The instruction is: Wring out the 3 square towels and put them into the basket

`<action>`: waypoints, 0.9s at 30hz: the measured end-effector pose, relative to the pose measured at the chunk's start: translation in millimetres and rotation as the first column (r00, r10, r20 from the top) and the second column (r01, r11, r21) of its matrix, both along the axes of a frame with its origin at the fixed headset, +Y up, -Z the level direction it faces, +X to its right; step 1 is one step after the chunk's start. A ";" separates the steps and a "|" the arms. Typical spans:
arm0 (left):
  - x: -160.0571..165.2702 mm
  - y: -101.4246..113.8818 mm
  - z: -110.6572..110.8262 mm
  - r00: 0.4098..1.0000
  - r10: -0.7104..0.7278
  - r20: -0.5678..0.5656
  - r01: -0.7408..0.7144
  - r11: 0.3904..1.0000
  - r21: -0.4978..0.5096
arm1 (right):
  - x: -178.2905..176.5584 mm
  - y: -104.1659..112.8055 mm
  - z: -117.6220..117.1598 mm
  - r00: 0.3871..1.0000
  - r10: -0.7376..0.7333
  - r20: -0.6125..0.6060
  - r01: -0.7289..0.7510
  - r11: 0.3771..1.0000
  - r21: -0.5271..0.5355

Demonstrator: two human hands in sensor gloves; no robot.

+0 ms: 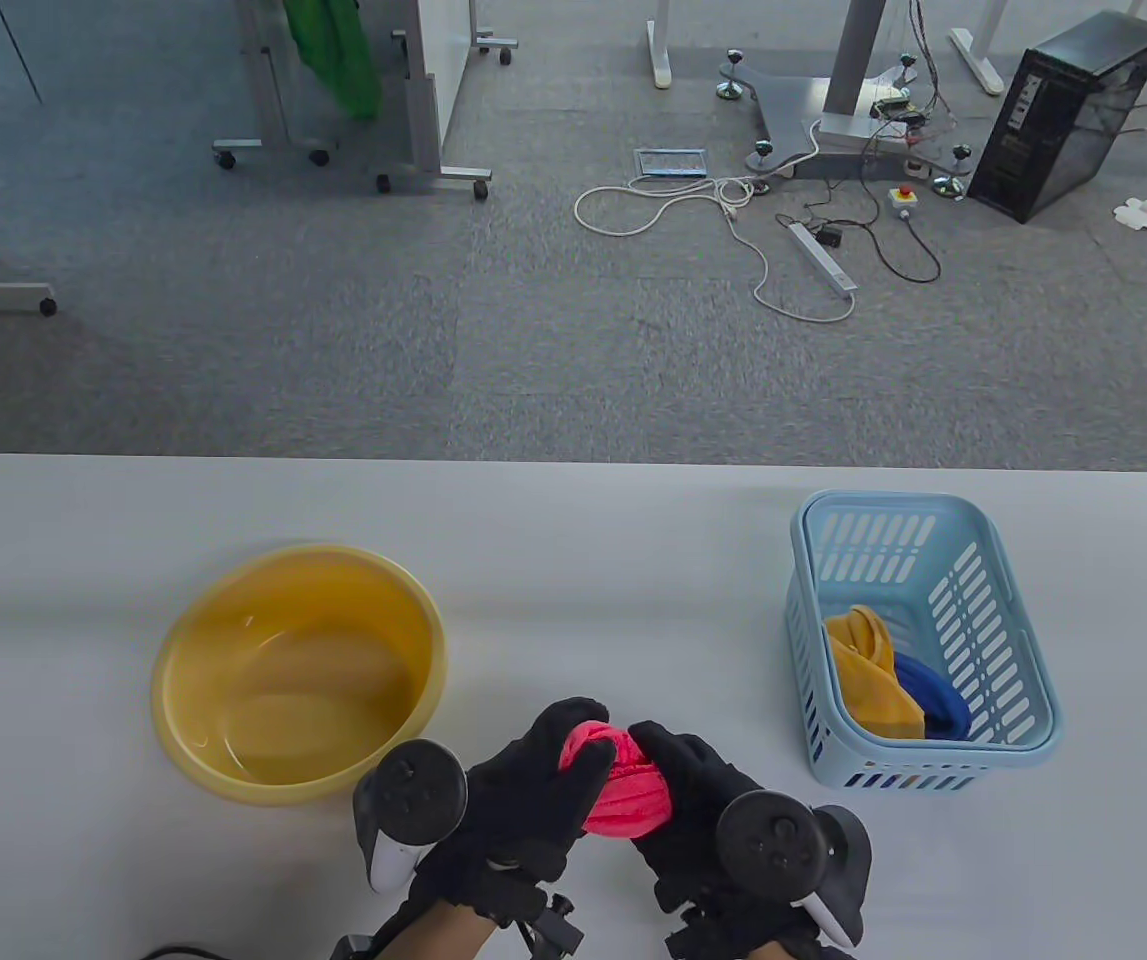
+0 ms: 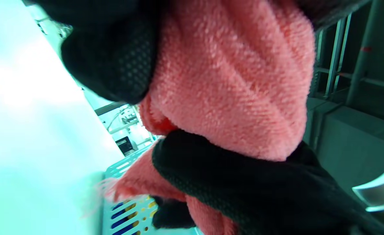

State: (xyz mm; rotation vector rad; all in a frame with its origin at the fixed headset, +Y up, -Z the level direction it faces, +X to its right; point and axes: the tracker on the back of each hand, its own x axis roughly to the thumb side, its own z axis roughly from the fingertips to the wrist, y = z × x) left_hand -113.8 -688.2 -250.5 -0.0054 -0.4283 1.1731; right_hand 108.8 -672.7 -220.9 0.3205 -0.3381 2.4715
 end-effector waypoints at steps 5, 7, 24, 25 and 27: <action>-3.2 -2.8 7.4 0.998 -0.032 -0.047 0.027 0.994 -0.104 | -5.2 0.5 3.7 0.998 0.065 0.022 -0.067 0.995 0.072; -5.8 -5.9 9.7 0.998 -0.040 -0.057 0.032 0.991 -0.130 | -8.1 -0.2 4.9 0.996 0.088 0.020 -0.089 0.992 0.086; -17.1 -27.1 3.5 0.994 0.054 0.091 -0.053 0.999 -0.012 | -20.7 -5.1 7.7 0.984 0.169 0.054 -0.174 0.979 0.108; -17.8 -26.7 3.2 0.994 0.052 0.098 -0.052 0.999 0.000 | -20.8 -4.3 8.3 0.982 0.177 0.060 -0.183 0.977 0.111; -18.9 -25.5 3.1 0.995 0.027 0.099 -0.030 0.999 0.024 | -19.3 -3.3 8.6 0.981 0.180 0.070 -0.187 0.976 0.108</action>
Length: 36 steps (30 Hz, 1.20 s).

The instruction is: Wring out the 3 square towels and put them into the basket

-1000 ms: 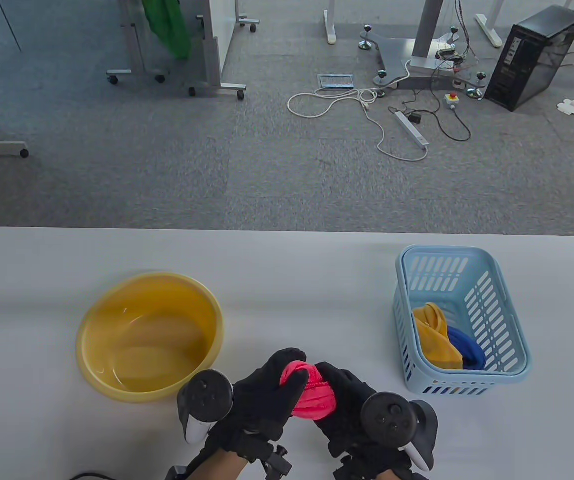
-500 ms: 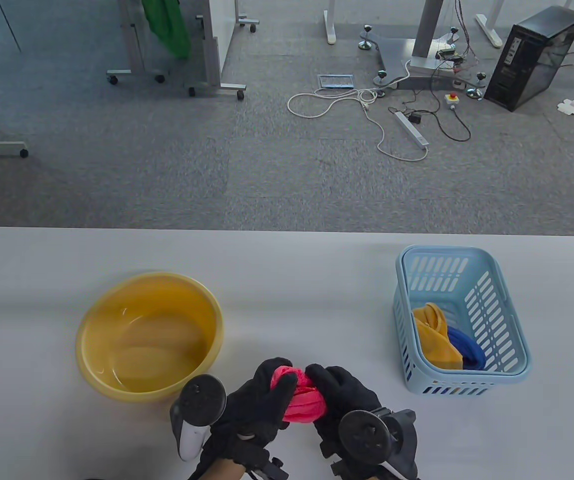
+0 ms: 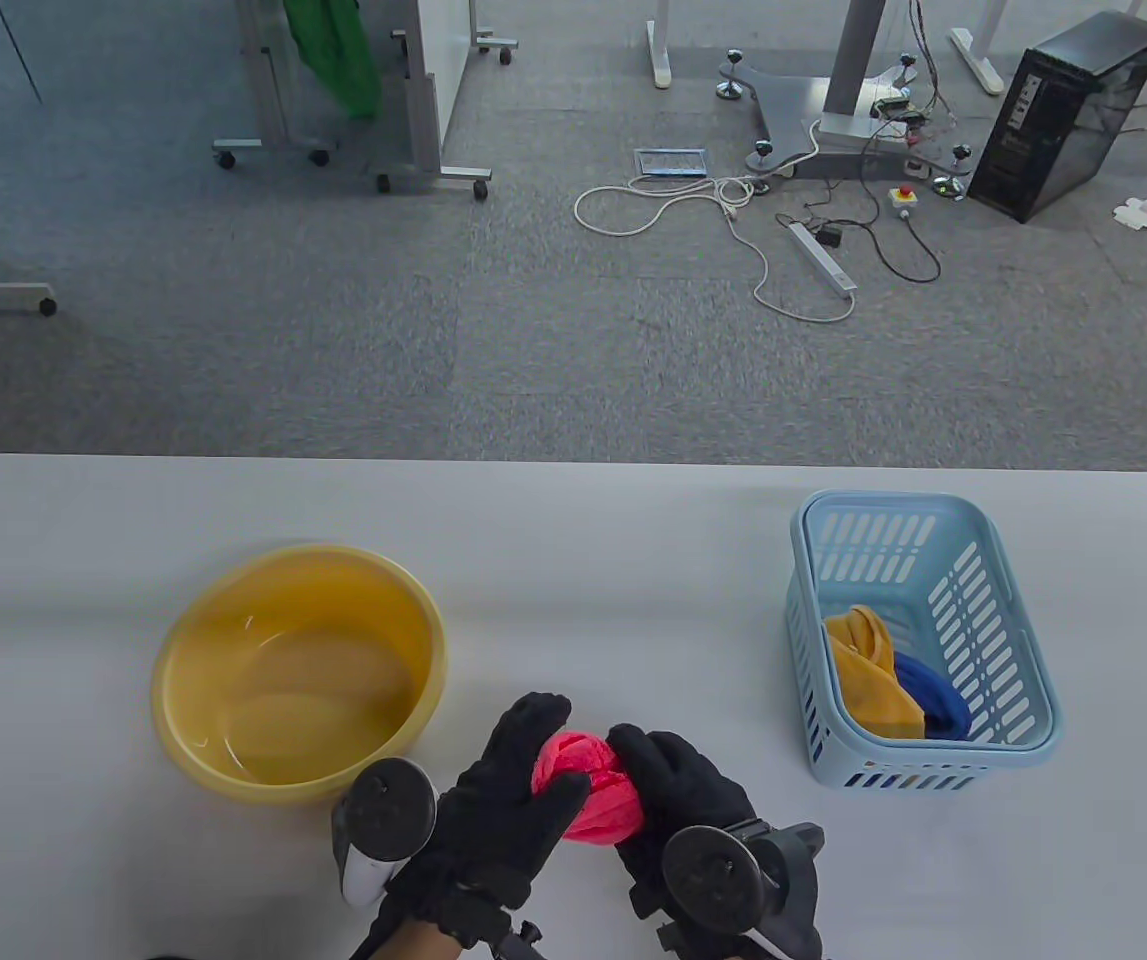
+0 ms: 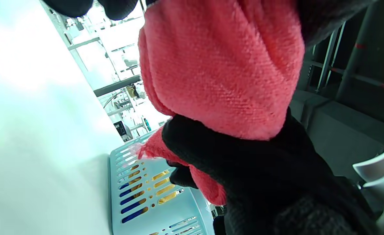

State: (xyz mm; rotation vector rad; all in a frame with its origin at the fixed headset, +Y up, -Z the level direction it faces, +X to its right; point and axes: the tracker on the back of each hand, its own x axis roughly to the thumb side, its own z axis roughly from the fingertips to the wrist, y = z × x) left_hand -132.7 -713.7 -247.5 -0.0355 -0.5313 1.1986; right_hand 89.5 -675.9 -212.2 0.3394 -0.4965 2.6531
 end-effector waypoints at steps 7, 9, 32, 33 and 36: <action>1.0 3.1 2.9 0.999 -0.034 -0.009 0.034 0.999 0.030 | 13.3 6.7 -2.5 0.999 -0.008 0.050 0.010 1.000 -0.025; -0.4 5.0 2.9 0.999 -0.051 0.000 0.051 0.997 0.066 | 19.2 10.8 -2.9 0.999 -0.014 0.051 0.015 1.000 -0.007; -19.7 10.8 1.5 0.936 -0.305 -0.174 0.320 0.945 0.064 | 131.2 92.0 -52.3 0.885 -0.325 0.334 0.363 0.930 -0.057; -19.9 10.7 1.3 0.936 -0.305 -0.175 0.319 0.946 0.061 | 135.7 90.3 -54.1 0.876 -0.329 0.353 0.372 0.926 -0.060; -20.4 11.0 1.2 0.935 -0.306 -0.177 0.321 0.945 0.059 | 154.9 78.7 -61.7 0.829 -0.339 0.445 0.409 0.910 -0.067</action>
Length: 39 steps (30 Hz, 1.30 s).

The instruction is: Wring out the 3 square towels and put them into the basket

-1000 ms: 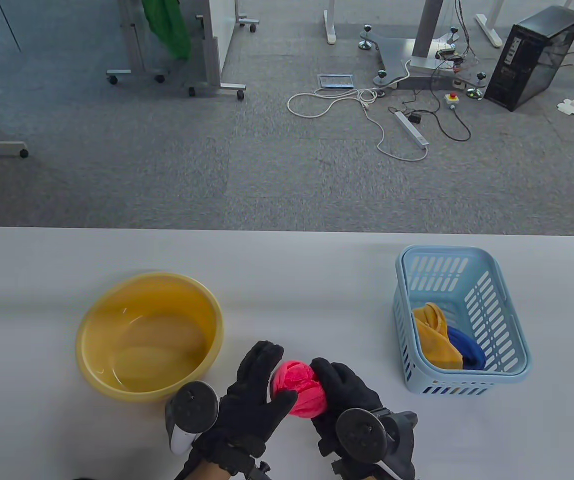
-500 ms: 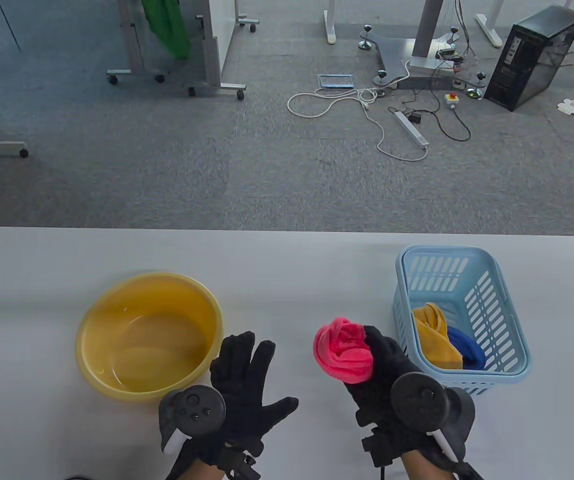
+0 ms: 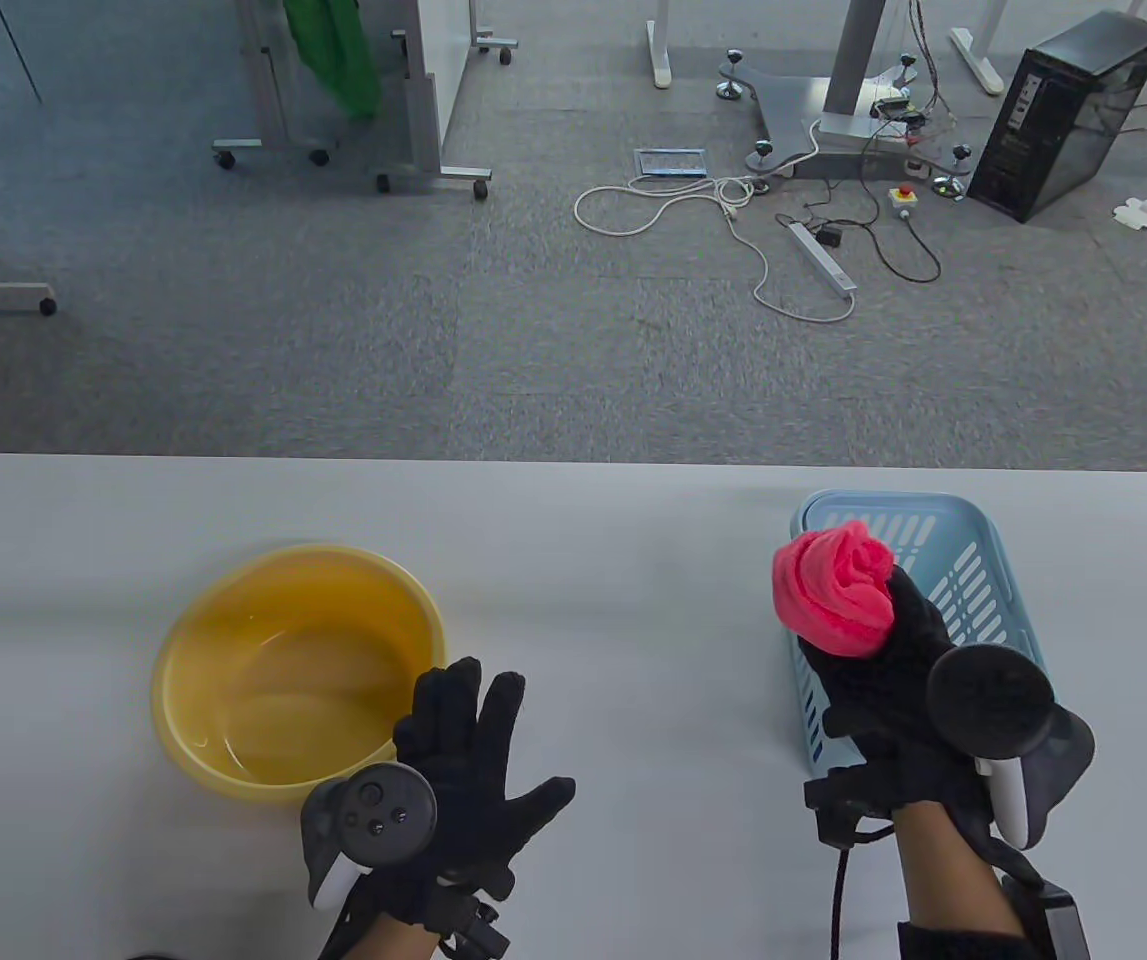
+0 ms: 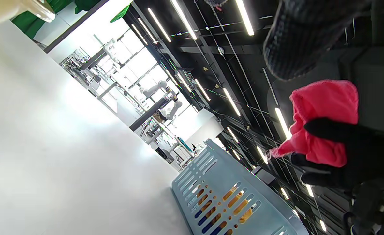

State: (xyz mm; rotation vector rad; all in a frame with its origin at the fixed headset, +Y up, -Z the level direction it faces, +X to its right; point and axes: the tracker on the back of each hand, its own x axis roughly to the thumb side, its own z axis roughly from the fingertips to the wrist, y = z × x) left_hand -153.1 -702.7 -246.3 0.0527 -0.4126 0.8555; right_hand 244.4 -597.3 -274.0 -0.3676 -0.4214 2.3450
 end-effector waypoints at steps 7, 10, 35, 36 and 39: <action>8.4 0.4 3.6 0.999 0.003 0.041 -0.003 1.000 -0.014 | 29.2 -26.2 -9.8 0.981 0.036 0.188 -0.013 0.992 -0.123; 6.0 -3.0 1.4 0.999 0.007 0.031 -0.006 1.000 -0.029 | 35.2 -37.6 -11.6 0.970 0.073 0.231 -0.034 0.985 -0.168; 1.1 -5.9 -0.8 1.000 -0.002 0.004 0.002 0.999 -0.042 | 41.1 -66.8 -12.3 0.952 0.218 0.213 -0.125 0.917 -0.380; 1.3 -6.0 -0.6 1.000 -0.003 0.005 0.003 0.999 -0.042 | 39.7 -64.7 -11.7 0.955 0.213 0.204 -0.127 0.921 -0.368; 1.5 -6.1 -0.1 1.000 -0.006 0.008 0.007 0.999 -0.042 | 35.1 -56.4 -8.7 0.958 0.230 0.172 -0.161 0.926 -0.341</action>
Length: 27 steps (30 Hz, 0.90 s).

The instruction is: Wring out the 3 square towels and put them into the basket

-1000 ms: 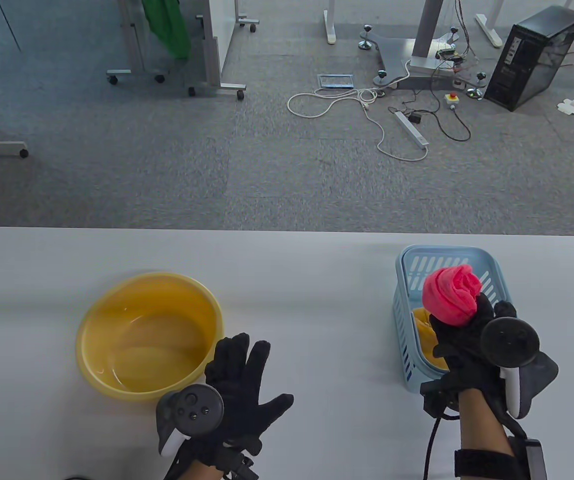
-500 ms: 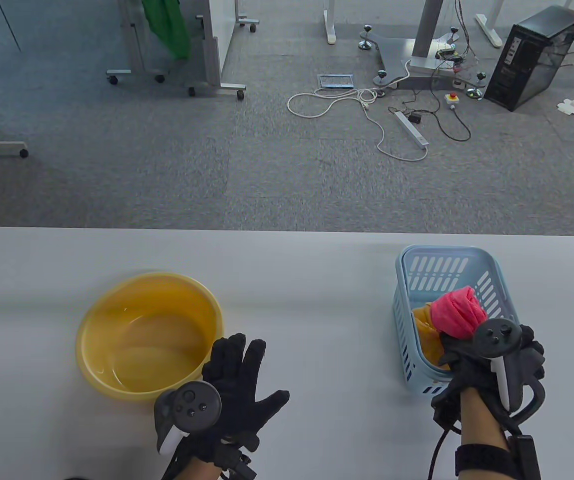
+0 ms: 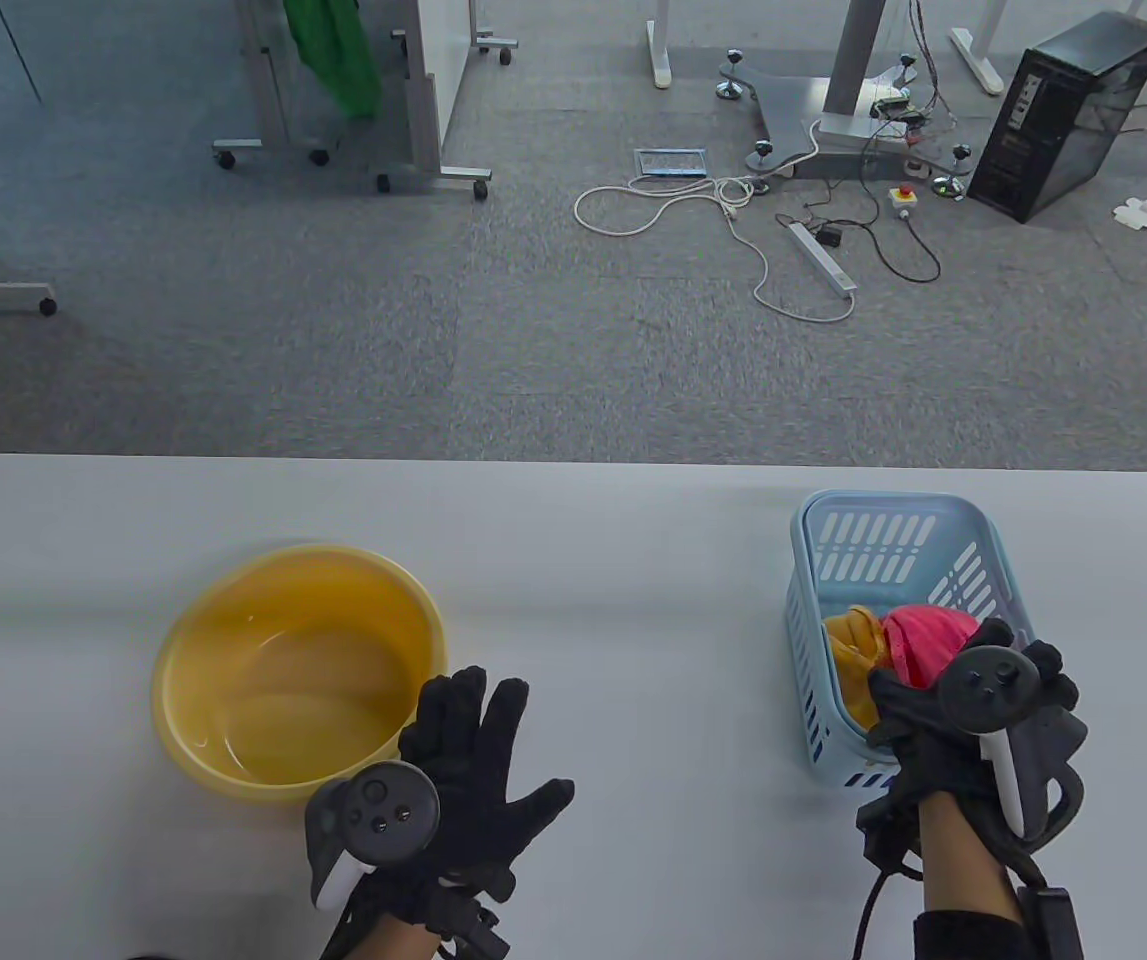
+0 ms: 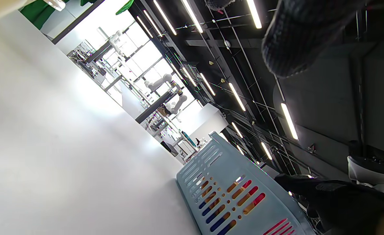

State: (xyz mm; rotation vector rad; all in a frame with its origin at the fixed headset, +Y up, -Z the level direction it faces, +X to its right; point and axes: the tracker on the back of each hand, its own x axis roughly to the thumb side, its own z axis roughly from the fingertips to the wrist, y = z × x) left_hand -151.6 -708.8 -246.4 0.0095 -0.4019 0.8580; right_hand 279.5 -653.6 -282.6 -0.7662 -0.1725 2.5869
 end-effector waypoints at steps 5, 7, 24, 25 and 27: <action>-0.8 2.1 1.0 1.000 -0.025 -0.009 0.025 0.999 0.024 | -18.7 18.0 6.6 0.996 0.037 -0.086 -0.031 0.996 0.081; -0.7 2.3 1.1 1.000 -0.017 -0.009 0.017 1.000 0.024 | -27.1 24.0 8.4 0.991 0.061 -0.121 -0.049 0.994 0.100; -5.0 5.4 2.0 1.000 -0.013 -0.025 0.014 0.999 0.039 | -121.0 32.2 31.1 0.882 0.114 -0.457 -0.005 0.973 0.231; -4.7 5.8 2.2 1.000 -0.014 -0.024 0.015 0.999 0.040 | -126.3 29.2 32.7 0.872 0.113 -0.477 -0.001 0.974 0.227; -4.7 6.5 2.2 1.000 -0.016 -0.023 0.017 0.999 0.045 | -135.5 22.3 36.2 0.868 0.111 -0.483 0.008 0.971 0.238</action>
